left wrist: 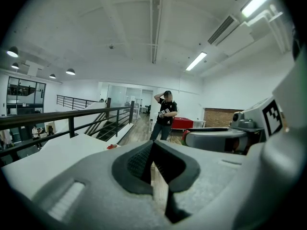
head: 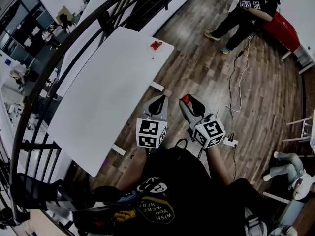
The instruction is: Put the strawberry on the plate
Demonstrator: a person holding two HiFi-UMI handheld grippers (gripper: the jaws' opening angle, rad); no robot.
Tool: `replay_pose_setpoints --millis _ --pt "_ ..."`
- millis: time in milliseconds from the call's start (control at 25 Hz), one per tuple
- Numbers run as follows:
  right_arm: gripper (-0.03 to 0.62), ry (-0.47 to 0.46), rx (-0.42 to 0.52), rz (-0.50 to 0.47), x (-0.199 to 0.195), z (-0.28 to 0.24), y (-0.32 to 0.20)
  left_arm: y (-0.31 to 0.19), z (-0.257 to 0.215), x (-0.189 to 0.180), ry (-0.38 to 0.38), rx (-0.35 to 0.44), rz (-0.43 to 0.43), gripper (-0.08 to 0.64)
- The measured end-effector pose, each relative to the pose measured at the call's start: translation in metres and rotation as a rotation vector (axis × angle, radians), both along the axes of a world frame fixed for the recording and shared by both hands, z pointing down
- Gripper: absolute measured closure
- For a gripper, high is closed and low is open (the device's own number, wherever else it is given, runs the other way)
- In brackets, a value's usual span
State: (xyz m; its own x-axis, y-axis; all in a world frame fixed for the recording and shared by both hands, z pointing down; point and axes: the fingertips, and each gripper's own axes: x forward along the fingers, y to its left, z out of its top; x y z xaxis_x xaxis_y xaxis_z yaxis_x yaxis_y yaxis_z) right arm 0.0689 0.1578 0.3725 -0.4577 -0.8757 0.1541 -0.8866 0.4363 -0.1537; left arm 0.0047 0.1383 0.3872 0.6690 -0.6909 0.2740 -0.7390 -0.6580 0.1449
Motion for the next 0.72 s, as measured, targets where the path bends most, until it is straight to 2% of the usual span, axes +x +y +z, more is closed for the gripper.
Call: replay_pose_setpoints --millis 280,520,720 --pt "0.454 0.020 -0.013 -0.009 -0.015 0.006 -0.031 -0.029 0.014 -0.003 0.000 -0.030 0.026 0.555" --pt "0.454 0.010 -0.025 -0.041 -0.010 0.013 -0.059 -0.053 0.018 0.003 -0.009 -0.034 -0.003 0.555" --pt "0.454 0.002 -0.015 -0.069 0.005 0.011 -0.084 -0.078 0.014 0.021 -0.008 -0.020 -0.024 0.555"
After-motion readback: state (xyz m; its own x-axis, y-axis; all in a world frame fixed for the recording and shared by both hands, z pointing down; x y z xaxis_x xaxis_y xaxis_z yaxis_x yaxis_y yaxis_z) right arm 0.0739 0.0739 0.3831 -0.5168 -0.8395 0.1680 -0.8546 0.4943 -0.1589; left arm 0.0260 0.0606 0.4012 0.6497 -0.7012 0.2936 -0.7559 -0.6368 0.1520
